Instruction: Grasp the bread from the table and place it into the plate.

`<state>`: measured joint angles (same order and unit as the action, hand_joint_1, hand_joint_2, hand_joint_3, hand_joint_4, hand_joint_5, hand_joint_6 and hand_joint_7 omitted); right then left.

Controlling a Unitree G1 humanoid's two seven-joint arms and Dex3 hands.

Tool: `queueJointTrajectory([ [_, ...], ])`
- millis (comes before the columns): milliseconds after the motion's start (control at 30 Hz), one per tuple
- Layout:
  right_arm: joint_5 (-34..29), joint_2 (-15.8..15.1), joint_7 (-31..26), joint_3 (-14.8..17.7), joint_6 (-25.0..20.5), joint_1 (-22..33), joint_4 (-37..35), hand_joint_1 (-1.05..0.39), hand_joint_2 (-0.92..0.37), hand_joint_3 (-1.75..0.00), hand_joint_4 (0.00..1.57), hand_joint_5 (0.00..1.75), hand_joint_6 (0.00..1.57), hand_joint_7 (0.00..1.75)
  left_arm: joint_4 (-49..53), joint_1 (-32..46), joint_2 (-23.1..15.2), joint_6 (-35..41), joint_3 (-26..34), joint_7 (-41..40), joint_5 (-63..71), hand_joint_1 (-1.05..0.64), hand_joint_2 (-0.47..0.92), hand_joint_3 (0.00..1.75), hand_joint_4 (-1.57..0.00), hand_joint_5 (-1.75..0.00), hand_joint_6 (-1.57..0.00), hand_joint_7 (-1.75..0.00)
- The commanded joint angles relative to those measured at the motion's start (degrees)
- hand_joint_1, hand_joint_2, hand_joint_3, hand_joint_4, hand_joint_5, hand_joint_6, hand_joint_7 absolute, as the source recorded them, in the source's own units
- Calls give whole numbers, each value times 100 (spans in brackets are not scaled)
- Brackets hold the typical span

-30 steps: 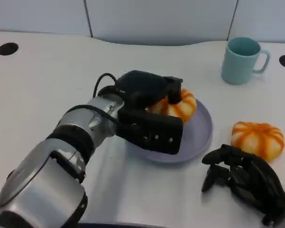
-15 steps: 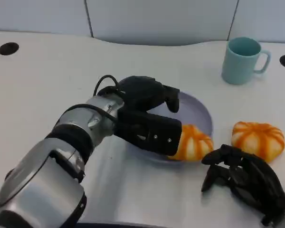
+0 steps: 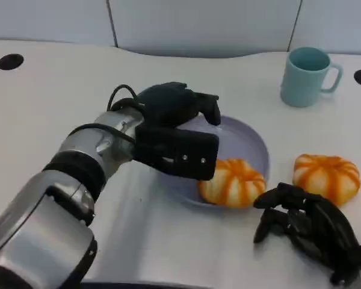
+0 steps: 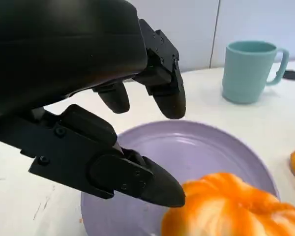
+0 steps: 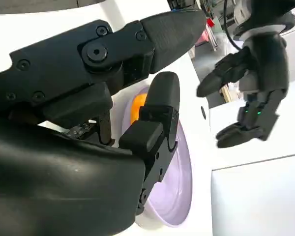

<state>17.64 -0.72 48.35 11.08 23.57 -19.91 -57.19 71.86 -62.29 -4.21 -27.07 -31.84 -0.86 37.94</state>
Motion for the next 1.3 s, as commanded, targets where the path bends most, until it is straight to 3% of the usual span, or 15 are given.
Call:
queueJointTrajectory([
  [33, -40, -62, -43, 3, -89, 145, -53, -48, -92, -6, 66, 145, 76, 89, -154, -1, -251, -128, 205, -4, -162, -83, 92, 11, 0, -116, -15, -96],
  [200, -102, -67, -107, -13, 1, 146, -57, -49, -92, -7, 65, 145, 76, 90, -260, 125, -400, -347, 480, 29, -419, -83, 92, 16, 0, -116, -2, -116],
  [367, -34, -47, -65, 37, -82, 116, -136, -50, -92, -6, 66, 145, 77, 90, -414, 447, -544, -690, 1060, 478, -1129, -84, 92, 21, 0, -117, 0, -122],
  [533, -56, -70, -71, 18, -120, 140, -81, -50, -92, -6, 66, 144, 76, 89, -730, 892, -678, -984, 1715, 1183, -2023, -83, 92, 21, 0, -147, 0, -123],
  [733, -8, -90, -20, 56, -153, 137, -82, -51, -92, -7, 67, 143, 76, 88, -1545, 1702, -785, -1398, 2378, 1805, -3029, -78, 92, 24, -5, -154, -8, -119],
  [1000, -7, -178, 20, 69, -212, 118, -70, -52, -92, -9, 65, 142, 78, 81, -3318, 2988, -756, -625, 2972, 2779, -4433, -77, 92, 24, -19, -163, -24, -113],
  [1100, -90, -212, -112, 16, -250, 145, 3, -53, -92, -11, 64, 142, 78, 82, -3834, 3386, -766, -353, 3083, 2912, -4692, -74, 92, 23, -21, -173, -24, -122],
  [1300, -100, -207, -207, 23, -338, 115, -8, -53, -92, -10, 65, 142, 79, 82, -4702, 4276, -671, -22, 3352, 2853, -5085, -68, 92, 22, -27, -175, -20, -157],
])
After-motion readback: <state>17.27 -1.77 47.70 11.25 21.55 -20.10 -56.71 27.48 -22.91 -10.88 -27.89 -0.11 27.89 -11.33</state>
